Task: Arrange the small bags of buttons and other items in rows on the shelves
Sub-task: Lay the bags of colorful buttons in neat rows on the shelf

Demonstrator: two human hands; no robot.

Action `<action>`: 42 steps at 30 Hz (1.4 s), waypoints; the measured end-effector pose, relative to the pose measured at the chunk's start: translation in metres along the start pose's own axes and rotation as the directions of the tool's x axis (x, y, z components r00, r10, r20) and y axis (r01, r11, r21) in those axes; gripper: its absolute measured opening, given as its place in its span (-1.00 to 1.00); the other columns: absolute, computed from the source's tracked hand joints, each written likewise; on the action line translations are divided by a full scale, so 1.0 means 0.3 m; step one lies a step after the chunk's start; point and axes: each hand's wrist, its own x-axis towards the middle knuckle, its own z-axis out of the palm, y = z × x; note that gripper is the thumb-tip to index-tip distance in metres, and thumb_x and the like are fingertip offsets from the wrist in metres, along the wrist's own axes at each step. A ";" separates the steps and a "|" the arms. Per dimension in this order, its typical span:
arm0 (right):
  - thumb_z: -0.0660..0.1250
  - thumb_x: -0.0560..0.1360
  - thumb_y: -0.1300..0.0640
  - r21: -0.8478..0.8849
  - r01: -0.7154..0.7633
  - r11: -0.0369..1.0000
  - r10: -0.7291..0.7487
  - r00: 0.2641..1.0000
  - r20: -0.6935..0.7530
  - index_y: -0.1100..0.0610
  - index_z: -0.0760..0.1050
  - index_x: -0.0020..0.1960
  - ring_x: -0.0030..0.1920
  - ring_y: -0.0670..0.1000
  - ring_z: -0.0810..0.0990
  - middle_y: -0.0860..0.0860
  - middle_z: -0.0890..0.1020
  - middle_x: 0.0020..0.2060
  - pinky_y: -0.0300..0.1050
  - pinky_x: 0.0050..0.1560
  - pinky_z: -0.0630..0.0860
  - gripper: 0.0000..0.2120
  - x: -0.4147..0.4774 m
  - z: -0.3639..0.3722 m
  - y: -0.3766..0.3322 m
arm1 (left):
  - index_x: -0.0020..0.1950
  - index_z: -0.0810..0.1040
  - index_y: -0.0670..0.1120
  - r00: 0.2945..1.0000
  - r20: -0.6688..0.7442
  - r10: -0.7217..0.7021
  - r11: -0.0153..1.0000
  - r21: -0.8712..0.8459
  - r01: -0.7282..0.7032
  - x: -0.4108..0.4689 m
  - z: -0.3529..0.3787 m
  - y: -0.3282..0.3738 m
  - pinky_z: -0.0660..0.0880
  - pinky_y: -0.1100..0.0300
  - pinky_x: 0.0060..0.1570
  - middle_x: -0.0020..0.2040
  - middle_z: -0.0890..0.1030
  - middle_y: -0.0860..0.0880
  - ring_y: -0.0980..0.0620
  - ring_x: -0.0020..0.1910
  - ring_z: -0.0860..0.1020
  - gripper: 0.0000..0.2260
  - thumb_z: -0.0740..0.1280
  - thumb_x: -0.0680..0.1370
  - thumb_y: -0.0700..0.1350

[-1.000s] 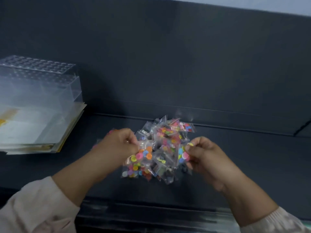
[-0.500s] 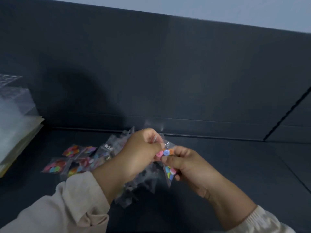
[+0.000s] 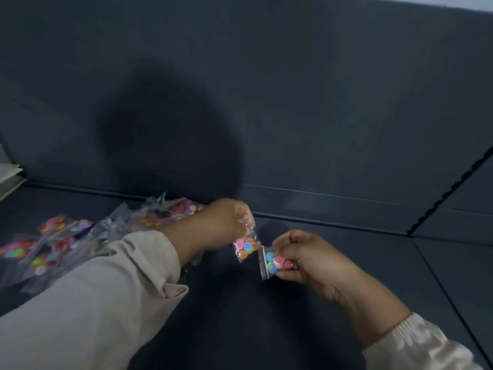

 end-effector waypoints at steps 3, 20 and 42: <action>0.28 0.44 0.39 -0.040 0.057 0.998 -0.064 0.979 -0.194 0.16 0.48 -0.25 -0.34 0.01 0.56 0.10 0.59 -0.33 -0.14 -0.25 0.52 -0.82 0.045 -0.036 0.019 | -0.06 0.57 0.00 0.994 0.111 -0.019 0.992 0.127 0.004 0.028 0.036 0.003 0.47 0.27 -0.14 -0.21 0.58 0.09 0.09 -0.15 0.54 -0.87 0.37 0.45 -0.21; 0.06 0.55 0.12 -0.948 0.252 0.197 -0.486 0.864 0.129 -0.03 0.10 0.51 0.47 0.04 0.15 -0.09 0.13 0.51 -0.11 0.46 0.06 -0.47 0.093 -0.092 0.208 | 0.54 -0.03 0.00 0.982 0.101 0.162 0.744 0.640 -0.189 -0.059 0.242 -0.095 -0.08 0.11 0.46 0.57 -0.08 0.03 0.07 0.53 -0.08 -0.33 0.11 0.54 0.25; -0.11 0.44 -0.34 -0.910 0.413 0.020 -0.394 0.840 0.373 -0.02 -0.22 0.53 0.47 -0.14 -0.33 -0.13 -0.21 0.51 -0.19 0.43 -0.34 -0.23 0.216 -0.032 0.125 | 0.54 -0.21 0.03 0.976 0.137 0.171 0.709 0.670 -0.219 -0.035 0.127 -0.229 -0.30 0.16 0.42 0.55 -0.24 0.06 0.14 0.49 -0.31 -0.13 -0.23 0.32 0.45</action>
